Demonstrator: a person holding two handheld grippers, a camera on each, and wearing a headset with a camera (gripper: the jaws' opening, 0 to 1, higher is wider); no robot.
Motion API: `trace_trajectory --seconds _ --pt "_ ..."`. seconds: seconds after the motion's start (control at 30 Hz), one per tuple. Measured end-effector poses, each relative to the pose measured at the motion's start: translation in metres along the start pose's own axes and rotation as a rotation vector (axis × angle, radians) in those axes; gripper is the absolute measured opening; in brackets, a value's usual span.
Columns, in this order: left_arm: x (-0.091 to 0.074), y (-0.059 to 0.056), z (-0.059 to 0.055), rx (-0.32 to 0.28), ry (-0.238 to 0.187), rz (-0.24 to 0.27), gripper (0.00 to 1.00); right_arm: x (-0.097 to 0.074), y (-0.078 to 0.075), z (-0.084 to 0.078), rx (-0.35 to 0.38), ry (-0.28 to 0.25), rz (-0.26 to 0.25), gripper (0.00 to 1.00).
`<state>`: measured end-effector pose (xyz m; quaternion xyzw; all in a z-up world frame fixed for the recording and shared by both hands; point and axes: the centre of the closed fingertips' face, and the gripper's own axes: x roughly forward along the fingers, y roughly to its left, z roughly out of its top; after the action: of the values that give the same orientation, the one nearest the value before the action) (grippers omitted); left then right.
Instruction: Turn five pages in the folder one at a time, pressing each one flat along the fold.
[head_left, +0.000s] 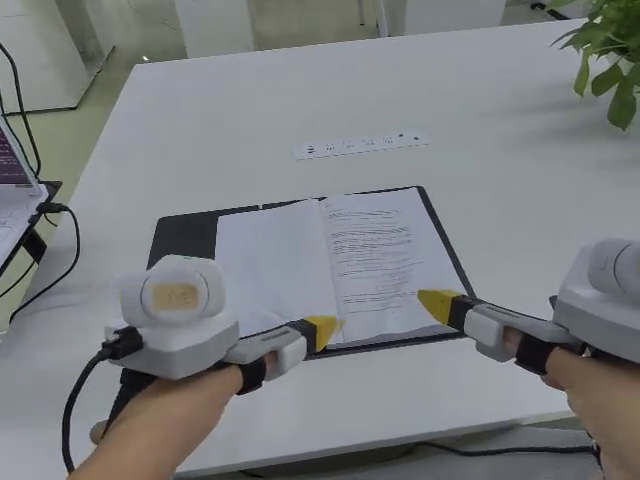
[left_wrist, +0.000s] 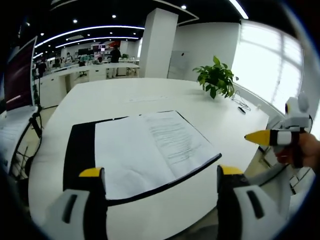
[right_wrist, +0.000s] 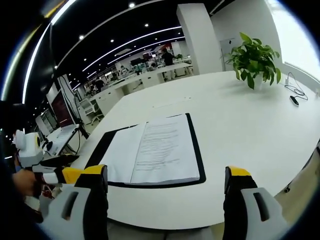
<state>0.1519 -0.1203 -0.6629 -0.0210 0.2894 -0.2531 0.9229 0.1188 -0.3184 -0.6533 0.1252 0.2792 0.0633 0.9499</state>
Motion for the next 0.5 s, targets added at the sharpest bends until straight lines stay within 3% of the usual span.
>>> trace_trajectory --seconds 0.27,0.5 --pt "0.036 -0.042 0.006 0.043 0.02 -0.104 0.85 0.002 -0.012 0.002 0.01 -0.001 0.007 0.97" --pt "0.069 -0.067 -0.008 0.092 0.072 -0.154 0.78 0.003 -0.021 0.003 0.014 0.003 0.014 0.96"
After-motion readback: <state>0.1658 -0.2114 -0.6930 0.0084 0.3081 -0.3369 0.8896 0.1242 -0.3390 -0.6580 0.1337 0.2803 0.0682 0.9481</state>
